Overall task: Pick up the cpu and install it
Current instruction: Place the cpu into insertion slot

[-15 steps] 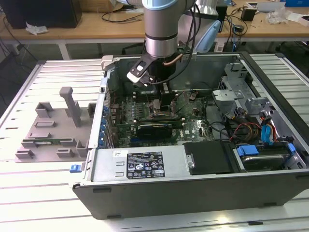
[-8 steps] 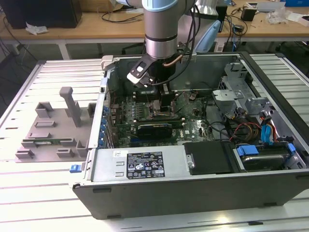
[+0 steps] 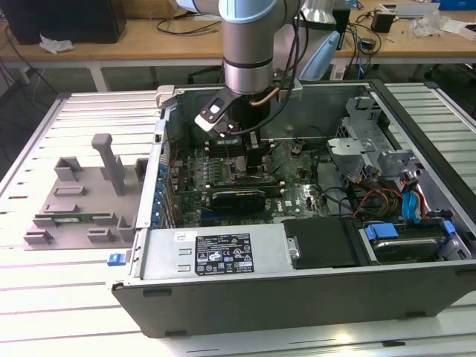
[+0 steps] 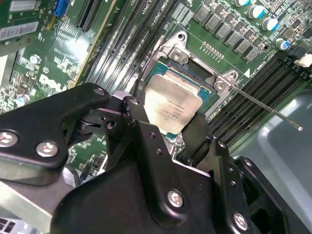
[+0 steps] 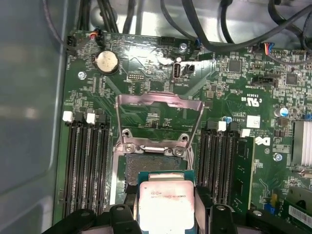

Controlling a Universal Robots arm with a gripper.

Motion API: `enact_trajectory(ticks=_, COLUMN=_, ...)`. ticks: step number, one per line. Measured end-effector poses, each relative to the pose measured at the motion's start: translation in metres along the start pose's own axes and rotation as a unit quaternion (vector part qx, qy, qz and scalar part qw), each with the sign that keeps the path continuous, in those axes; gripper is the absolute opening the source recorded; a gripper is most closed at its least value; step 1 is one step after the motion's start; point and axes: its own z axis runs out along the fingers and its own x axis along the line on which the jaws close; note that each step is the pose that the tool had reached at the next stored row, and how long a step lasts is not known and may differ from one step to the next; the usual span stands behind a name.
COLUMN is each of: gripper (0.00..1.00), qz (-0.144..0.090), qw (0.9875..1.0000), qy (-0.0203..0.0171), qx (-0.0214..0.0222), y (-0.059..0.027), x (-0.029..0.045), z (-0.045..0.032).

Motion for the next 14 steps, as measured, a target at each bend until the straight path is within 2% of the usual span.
enact_trajectory(ticks=5, gripper=0.55, qz=0.008, qw=1.0000, qy=-0.0002, qx=0.0002, y=0.0000, x=0.0029, z=0.0036)
enact_trajectory(ticks=8, gripper=0.55, qz=0.015, qw=0.9999, qy=-0.0005, qx=0.0008, y=-0.0001, x=0.0045, z=0.0085)
enact_trajectory(ticks=14, gripper=0.55, qz=0.016, qw=0.9999, qy=-0.0005, qx=0.0008, y=-0.0002, x=0.0047, z=0.0109)
